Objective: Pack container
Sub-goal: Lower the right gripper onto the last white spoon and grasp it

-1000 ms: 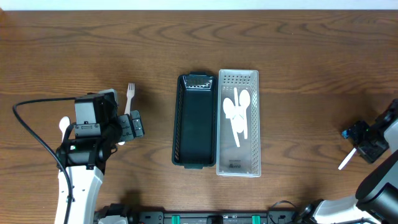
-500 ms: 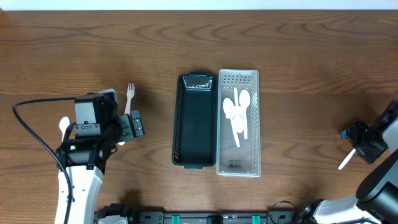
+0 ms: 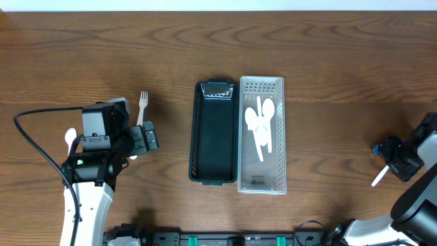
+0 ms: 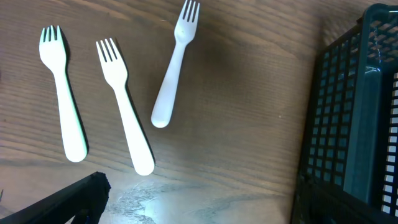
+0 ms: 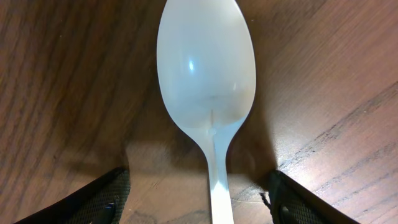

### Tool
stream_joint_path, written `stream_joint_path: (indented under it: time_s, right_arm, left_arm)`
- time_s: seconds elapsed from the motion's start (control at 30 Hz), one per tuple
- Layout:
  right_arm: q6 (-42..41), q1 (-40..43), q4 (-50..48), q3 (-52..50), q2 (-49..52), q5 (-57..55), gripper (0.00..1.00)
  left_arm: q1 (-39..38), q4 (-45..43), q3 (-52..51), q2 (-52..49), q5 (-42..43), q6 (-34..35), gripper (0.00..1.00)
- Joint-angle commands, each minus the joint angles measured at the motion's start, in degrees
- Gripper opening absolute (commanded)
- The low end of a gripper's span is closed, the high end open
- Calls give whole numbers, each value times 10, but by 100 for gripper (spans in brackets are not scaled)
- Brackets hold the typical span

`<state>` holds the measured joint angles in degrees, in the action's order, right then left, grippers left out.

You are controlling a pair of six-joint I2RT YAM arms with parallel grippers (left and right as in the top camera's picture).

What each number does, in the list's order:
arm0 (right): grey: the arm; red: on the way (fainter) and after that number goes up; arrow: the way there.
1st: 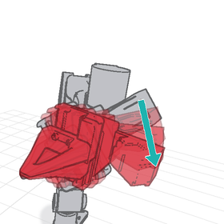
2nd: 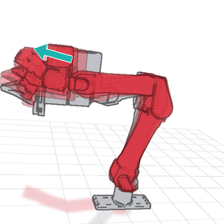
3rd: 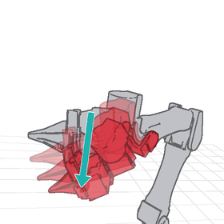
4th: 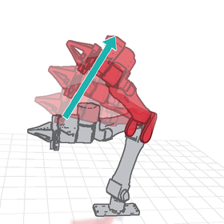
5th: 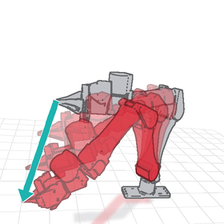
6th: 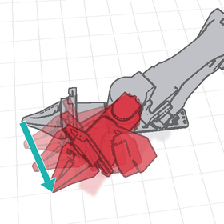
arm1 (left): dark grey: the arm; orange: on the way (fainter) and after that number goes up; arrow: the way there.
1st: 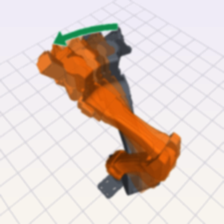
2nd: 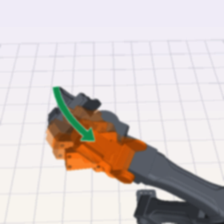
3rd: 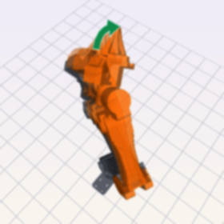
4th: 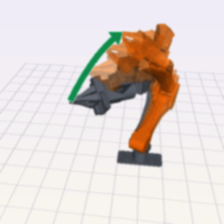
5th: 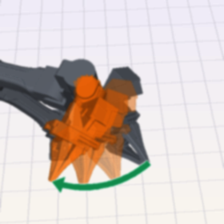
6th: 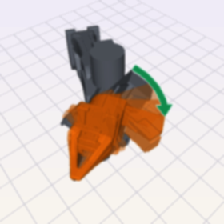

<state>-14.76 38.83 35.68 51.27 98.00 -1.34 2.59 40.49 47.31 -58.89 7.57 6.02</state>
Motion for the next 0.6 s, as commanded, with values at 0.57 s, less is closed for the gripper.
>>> stream_joint_path:
  time_s: [0.57]
  right_arm:
    - [4, 5, -14, -22, 6, 0, 39]
  left_arm:
    - [3, 0, 13, -3, 6, 3, 98]
